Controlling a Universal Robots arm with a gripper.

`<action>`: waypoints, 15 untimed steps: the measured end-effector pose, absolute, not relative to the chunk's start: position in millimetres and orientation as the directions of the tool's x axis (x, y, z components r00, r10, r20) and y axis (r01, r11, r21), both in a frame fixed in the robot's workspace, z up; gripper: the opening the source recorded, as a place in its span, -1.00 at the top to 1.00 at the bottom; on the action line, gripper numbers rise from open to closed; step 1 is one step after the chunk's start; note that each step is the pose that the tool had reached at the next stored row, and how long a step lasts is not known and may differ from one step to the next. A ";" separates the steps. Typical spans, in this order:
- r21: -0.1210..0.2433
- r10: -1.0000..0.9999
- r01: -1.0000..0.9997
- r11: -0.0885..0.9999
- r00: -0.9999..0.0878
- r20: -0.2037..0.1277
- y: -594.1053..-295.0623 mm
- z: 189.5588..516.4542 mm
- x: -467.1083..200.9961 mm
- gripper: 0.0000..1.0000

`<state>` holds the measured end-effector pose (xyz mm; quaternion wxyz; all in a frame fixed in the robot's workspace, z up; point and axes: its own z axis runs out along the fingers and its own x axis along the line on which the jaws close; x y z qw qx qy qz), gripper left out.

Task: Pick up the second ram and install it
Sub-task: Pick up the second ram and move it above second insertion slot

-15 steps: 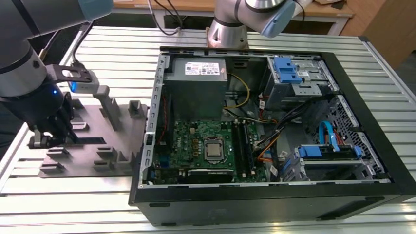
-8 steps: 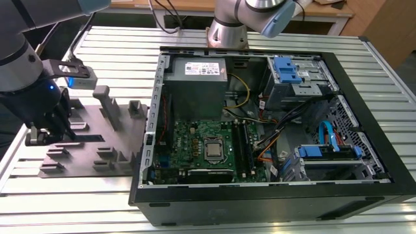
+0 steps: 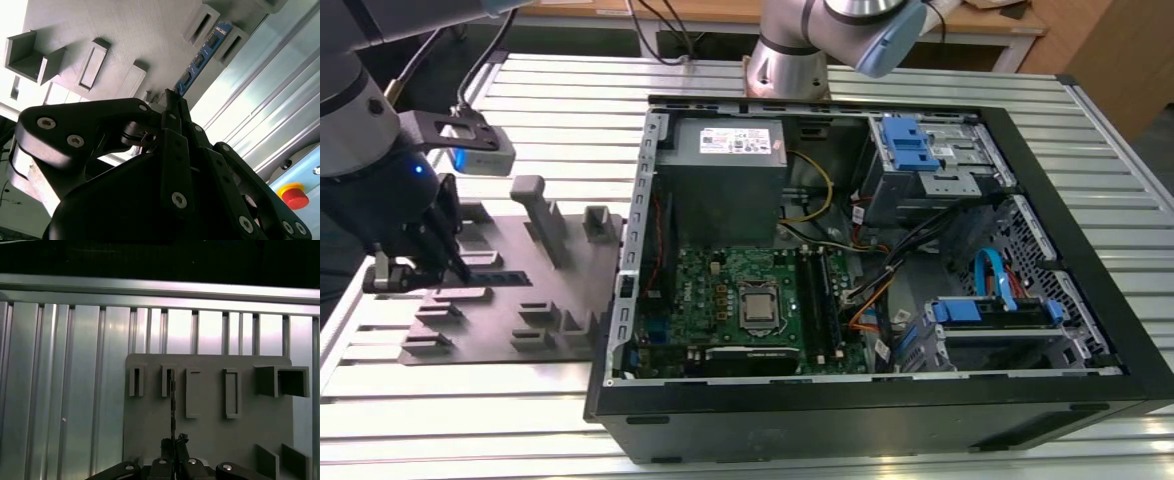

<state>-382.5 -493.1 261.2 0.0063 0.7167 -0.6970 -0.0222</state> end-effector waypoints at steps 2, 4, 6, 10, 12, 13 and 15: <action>0.040 -0.999 -0.999 -0.028 0.027 -0.023 -493.1 263.7 -382.5 0.73; 0.040 -0.999 -0.999 -0.028 0.027 -0.023 -493.0 266.1 -382.5 0.73; 0.040 -0.999 -0.999 -0.028 0.027 -0.023 -493.1 268.6 -382.5 0.73; 0.040 -0.999 -0.999 -0.028 0.027 -0.023 -493.1 274.1 -382.5 0.73; 0.040 -0.999 -0.999 -0.028 0.027 -0.023 -493.0 277.2 -382.5 0.73; 0.040 -0.999 -0.999 -0.028 0.027 -0.023 -493.0 278.5 -382.5 0.73; 0.040 -0.999 -0.999 -0.028 0.027 -0.023 -493.1 280.8 -382.5 0.73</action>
